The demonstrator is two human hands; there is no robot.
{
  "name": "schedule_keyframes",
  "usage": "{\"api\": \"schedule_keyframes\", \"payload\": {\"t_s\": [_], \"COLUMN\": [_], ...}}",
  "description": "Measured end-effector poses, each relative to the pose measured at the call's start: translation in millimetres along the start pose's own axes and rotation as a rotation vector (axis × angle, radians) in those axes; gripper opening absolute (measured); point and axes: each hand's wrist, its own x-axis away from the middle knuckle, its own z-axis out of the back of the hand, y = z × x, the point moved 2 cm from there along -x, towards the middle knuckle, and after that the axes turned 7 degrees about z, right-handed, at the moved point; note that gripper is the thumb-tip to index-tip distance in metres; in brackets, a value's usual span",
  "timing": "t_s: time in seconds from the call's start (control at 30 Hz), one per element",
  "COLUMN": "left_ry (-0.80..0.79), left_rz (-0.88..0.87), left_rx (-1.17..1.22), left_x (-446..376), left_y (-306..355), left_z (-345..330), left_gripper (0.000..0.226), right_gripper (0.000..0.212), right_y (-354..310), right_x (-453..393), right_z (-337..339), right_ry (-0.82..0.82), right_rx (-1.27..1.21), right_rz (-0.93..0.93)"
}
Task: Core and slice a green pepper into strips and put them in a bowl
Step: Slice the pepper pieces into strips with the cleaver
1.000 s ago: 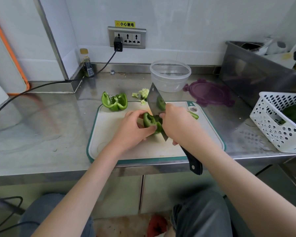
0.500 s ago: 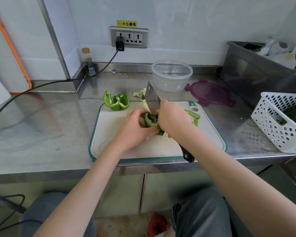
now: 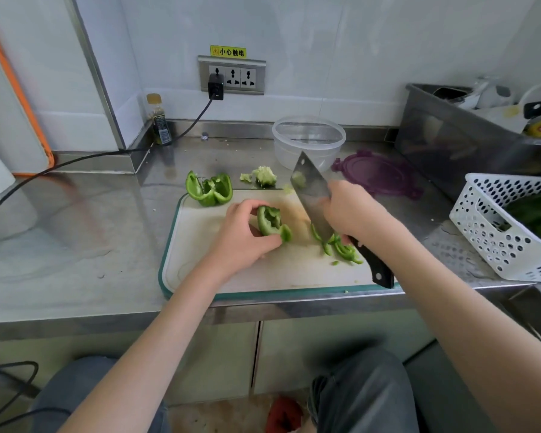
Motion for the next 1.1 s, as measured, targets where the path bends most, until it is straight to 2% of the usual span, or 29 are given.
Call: {"api": "schedule_keyframes", "payload": {"t_s": [0.17, 0.3, 0.4, 0.5, 0.6, 0.83, 0.93, 1.03, 1.1], "left_ry": [-0.011, -0.012, -0.023, -0.030, -0.023, -0.041, -0.031, -0.021, -0.030], "left_rz": [-0.008, -0.046, -0.042, -0.031, -0.022, -0.002, 0.007, 0.016, 0.023], "left_rx": [-0.019, -0.061, -0.044, -0.027, -0.013, 0.030, 0.051, 0.037, 0.050], "left_x": [1, 1, 0, -1, -1, 1, 2, 2, 1], "left_y": [-1, 0, -2, -4, -4, -1, 1, 1, 0], "left_z": [0, 0, 0, 0, 1, 1, 2, 2, 2], "left_gripper": [0.057, 0.067, 0.069, 0.070, 0.071, 0.055, 0.053, 0.054, 0.054], "right_gripper": [0.026, 0.022, 0.010, 0.020, 0.021, 0.031, 0.013, 0.025, 0.026], "right_y": [9, 2, -4, -7, -11, -20, -19, -18, -19], "right_x": [1, 4, 5, 6, 10, 14, 11, 9, 10], "right_z": [17, 26, 19, 8, 0, -9, -9, -5, -5], "right_ry": [0.035, 0.088, 0.017, -0.027, -0.055, -0.050, -0.148, -0.165, -0.185], "right_rx": [-0.143, -0.169, -0.100, -0.150, -0.199, -0.150, -0.149, -0.169, -0.158], "right_rz": [-0.003, 0.054, 0.068, 0.040, 0.041, 0.084, 0.014, -0.001, 0.010]}}
